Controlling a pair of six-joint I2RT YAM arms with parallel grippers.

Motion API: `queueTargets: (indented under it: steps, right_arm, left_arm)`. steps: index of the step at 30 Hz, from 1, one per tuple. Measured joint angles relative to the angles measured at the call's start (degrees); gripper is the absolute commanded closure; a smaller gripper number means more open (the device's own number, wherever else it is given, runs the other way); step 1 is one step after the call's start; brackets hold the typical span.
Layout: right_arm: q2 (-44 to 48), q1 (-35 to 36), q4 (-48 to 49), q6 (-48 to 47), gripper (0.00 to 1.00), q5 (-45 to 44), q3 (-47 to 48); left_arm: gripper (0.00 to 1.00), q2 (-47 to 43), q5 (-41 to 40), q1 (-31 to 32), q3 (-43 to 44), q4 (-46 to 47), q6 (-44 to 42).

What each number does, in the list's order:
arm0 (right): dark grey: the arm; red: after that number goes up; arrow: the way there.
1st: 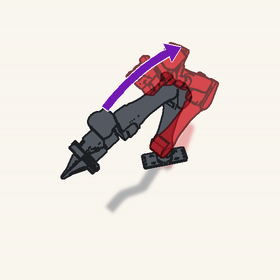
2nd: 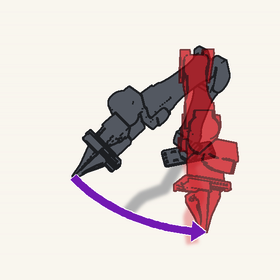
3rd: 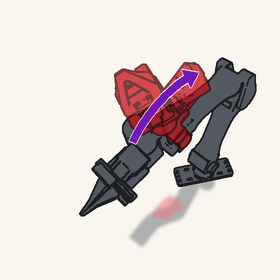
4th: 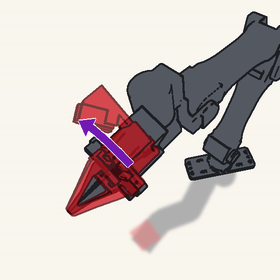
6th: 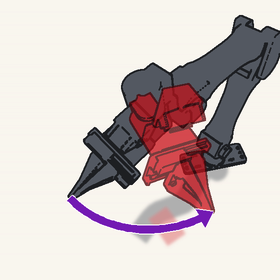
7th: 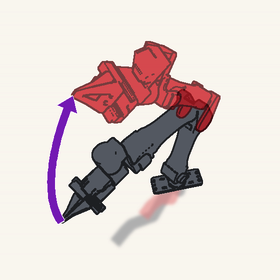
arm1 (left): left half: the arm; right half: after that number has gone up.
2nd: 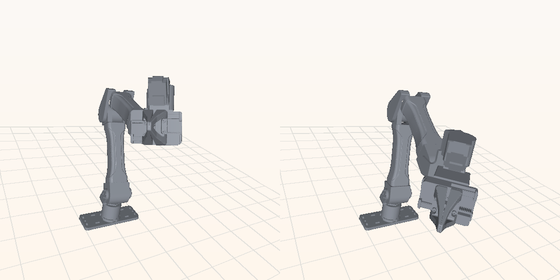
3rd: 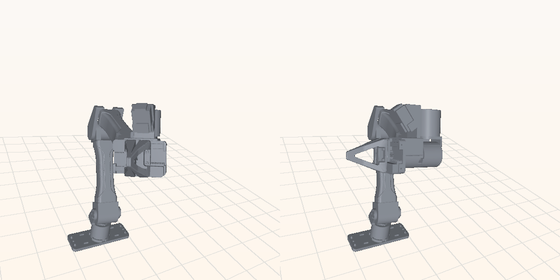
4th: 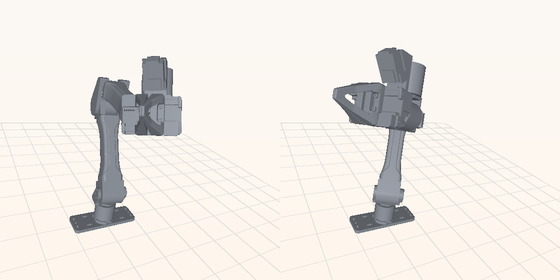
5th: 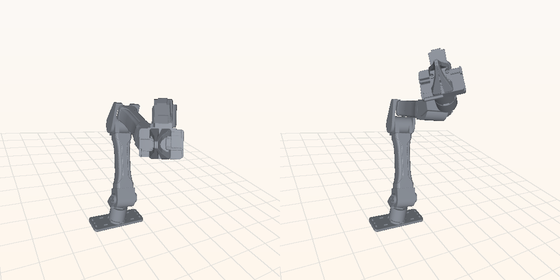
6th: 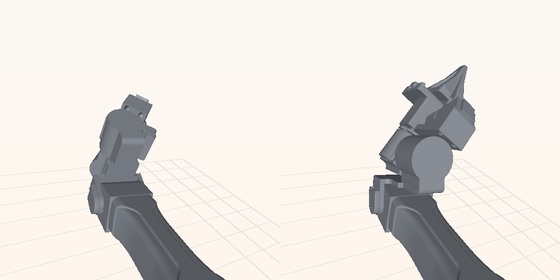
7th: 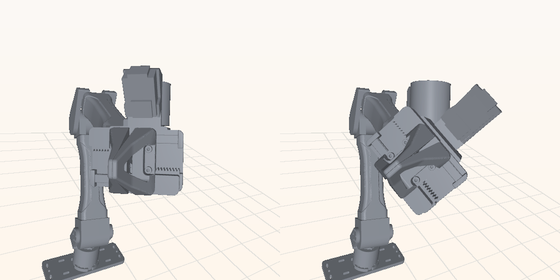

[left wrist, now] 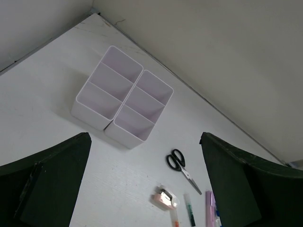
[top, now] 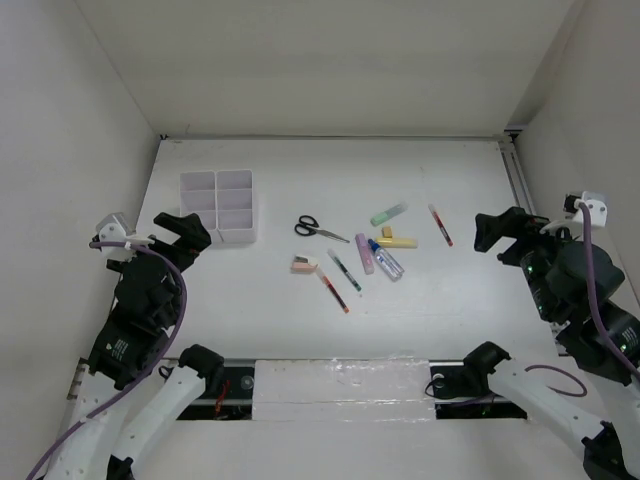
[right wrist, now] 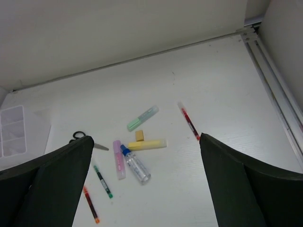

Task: Sort the stationery into containers
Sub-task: Pick up the pen from the center of the board.

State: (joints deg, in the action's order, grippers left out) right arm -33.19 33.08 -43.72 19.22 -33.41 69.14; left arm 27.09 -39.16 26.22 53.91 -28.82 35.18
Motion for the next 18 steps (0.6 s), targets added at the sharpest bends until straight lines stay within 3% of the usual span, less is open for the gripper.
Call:
queueTargets:
  steps: [10, 13, 18]
  right_arm:
    - [6.19, 0.00, 2.82, 2.32, 0.00, -3.50, -3.96]
    - [0.42, -0.02, 3.72, 3.30, 0.00, -4.20, -3.93]
    - [-20.09, -2.51, 5.84, 3.50, 0.00, 1.86, -4.17]
  left_arm:
    - [0.00, 0.02, 0.02, 0.00, 0.00, -0.11, -0.02]
    - [0.00, 0.15, 0.66, -0.02, 0.00, -0.11, -0.15]
    - [0.00, 2.49, 2.51, -0.02, 0.00, -0.13, -0.61]
